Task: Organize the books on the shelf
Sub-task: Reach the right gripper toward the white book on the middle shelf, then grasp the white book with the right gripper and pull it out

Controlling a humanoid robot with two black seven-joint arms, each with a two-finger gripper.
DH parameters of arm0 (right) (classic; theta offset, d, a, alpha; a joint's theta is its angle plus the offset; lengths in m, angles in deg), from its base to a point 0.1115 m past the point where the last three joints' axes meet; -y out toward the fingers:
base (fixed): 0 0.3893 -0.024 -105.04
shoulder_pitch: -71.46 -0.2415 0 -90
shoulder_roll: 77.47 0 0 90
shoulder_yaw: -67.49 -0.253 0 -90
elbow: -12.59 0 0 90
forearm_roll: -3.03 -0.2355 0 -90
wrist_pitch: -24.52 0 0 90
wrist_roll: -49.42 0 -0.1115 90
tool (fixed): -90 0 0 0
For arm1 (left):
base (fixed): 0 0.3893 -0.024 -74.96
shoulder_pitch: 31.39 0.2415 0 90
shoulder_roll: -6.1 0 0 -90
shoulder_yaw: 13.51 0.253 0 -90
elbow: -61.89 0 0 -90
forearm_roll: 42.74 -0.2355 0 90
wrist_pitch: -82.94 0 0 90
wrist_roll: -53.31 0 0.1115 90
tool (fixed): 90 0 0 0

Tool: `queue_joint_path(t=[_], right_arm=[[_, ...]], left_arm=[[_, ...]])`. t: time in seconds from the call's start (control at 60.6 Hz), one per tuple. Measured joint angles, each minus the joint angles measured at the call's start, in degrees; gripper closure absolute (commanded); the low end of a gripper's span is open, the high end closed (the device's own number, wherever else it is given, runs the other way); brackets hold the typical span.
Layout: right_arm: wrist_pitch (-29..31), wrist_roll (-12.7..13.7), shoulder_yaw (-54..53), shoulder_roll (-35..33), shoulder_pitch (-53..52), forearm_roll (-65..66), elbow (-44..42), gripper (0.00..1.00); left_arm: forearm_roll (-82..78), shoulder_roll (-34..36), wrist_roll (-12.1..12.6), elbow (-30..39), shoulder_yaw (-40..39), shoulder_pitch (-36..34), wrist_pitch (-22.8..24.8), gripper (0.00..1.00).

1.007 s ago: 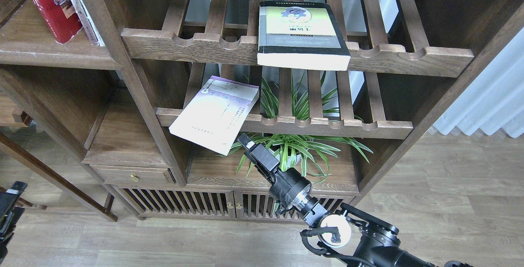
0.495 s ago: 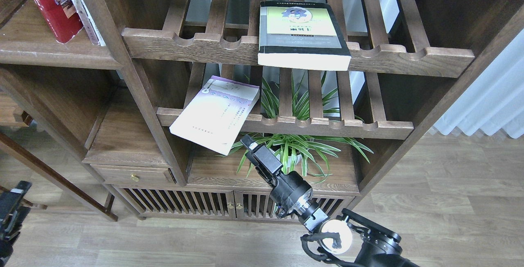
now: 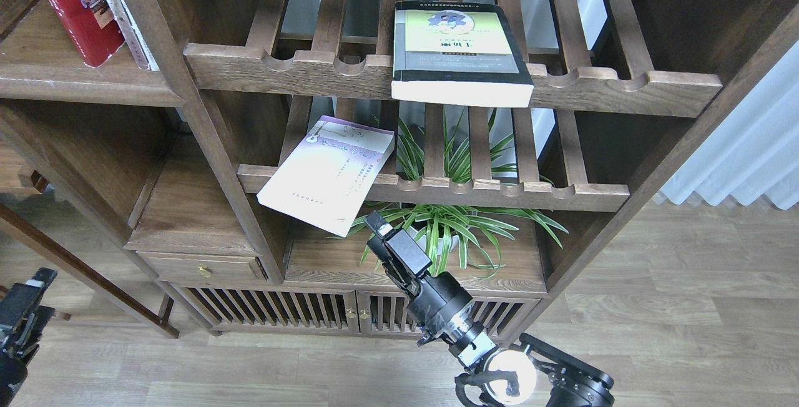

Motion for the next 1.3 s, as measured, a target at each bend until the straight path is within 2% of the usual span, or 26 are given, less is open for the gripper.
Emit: queue_joint_path(t=[0.561, 0.842, 0.99, 1.073, 1.189, 1.304], right_arm=[[-0.33, 0.19, 2.15, 0.0, -3.71, -0.08, -0.52, 0.01], [-14.1, 0.44, 2.89, 0.0, -8.35, -0.56, -0.52, 0.01], [-17.45, 0.51, 2.92, 0.0, -9.65, -1.12, -0.52, 0.02], [-17.76, 0.58, 3.01, 0.0, -10.29, -1.76, -0.52, 0.04], [-17.91, 0.69, 3.2, 0.0, -11.68, -2.82, -0.35, 0.12], [-18.18, 2.85, 4.11, 0.0, -12.73, -4.63, -0.12, 0.21]], left_arm=[[1.33, 0.36, -0.14, -0.12, -1.3, 0.32, 0.0, 0.0], [1.52, 0.44, -0.18, -0.12, -1.95, 0.31, -0.02, 0.0], [1.57, 0.44, -0.2, -0.2, -1.99, 0.27, -0.02, 0.0], [2.1, 0.44, -0.2, -0.22, -1.99, 0.25, -0.02, 0.0], [2.7, 0.44, -0.19, -0.23, -1.97, 0.13, -0.02, 0.0], [2.81, 0.44, -0.13, -0.02, -1.93, -0.1, -0.02, 0.0]])
